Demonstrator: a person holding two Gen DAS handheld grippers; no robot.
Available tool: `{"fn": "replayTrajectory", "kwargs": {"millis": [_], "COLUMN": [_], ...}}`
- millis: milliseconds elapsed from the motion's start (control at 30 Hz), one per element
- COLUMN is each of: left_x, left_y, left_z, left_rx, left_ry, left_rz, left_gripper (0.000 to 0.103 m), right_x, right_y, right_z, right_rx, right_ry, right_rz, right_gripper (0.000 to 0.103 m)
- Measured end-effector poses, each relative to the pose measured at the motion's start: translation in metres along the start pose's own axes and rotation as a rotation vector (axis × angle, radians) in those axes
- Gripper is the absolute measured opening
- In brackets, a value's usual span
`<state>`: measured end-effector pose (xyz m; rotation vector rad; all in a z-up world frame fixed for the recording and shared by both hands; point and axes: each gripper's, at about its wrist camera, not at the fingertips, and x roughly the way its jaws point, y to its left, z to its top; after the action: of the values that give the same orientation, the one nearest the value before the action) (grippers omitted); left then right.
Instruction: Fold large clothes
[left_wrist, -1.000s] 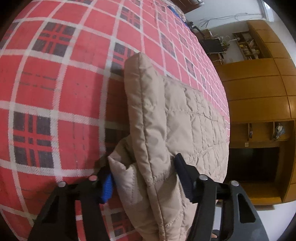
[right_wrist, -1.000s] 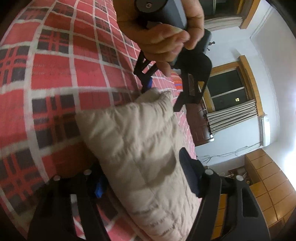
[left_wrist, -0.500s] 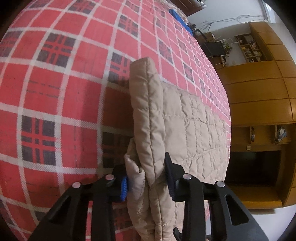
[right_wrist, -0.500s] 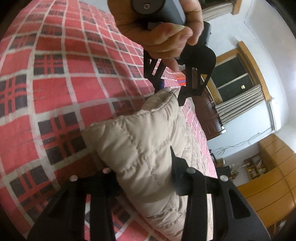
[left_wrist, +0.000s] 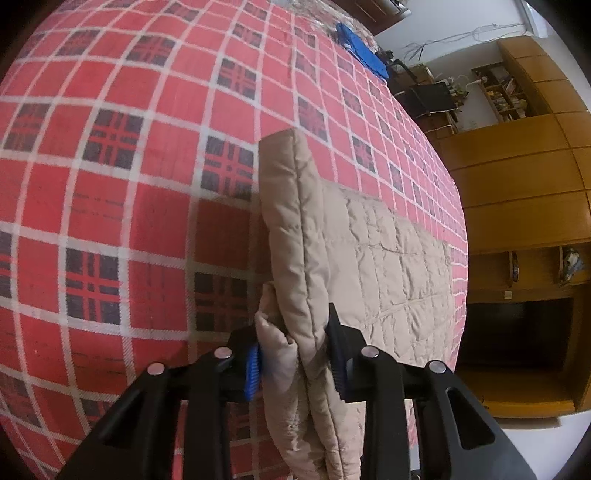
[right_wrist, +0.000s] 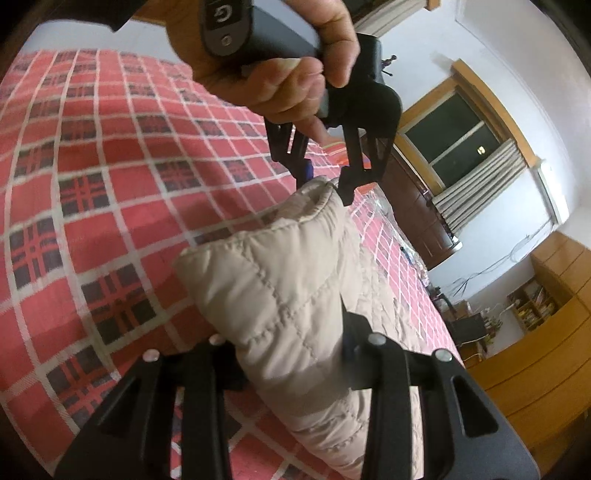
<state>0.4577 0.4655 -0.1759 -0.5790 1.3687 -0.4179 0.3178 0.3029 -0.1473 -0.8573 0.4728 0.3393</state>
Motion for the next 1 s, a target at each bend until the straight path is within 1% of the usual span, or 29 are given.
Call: {"fn": "replayTrajectory", "kwargs": {"millis": [333,500,800,1000], "left_x": [-0.02,-0.029,-0.041,-0.047], "left_y": [-0.037,-0.059,-0.094,-0.126], "left_z": [0.005,0.007,0.008,0.008], "left_rx": [0.031,0.055,0.092,0.13], "left_ry": [-0.02,-0.032,-0.045,-0.058], "left_rz": [0.059,0.081,0.123,0.15], "left_gripper": [0.028,0.028,0.028,0.028], "right_x": [-0.009,-0.014,-0.026,-0.033], "right_y": [-0.03,-0.044,-0.07,-0.086], "right_z": [0.004,0.004,0.0,-0.006], "right_rx": [0.105,0.145,0.231,0.274], "right_ry": [-0.036,-0.046,-0.077,-0.096], "right_rz": [0.017,0.009,0.014,0.005], "right_gripper": [0.034,0.034,0.034,0.034]}}
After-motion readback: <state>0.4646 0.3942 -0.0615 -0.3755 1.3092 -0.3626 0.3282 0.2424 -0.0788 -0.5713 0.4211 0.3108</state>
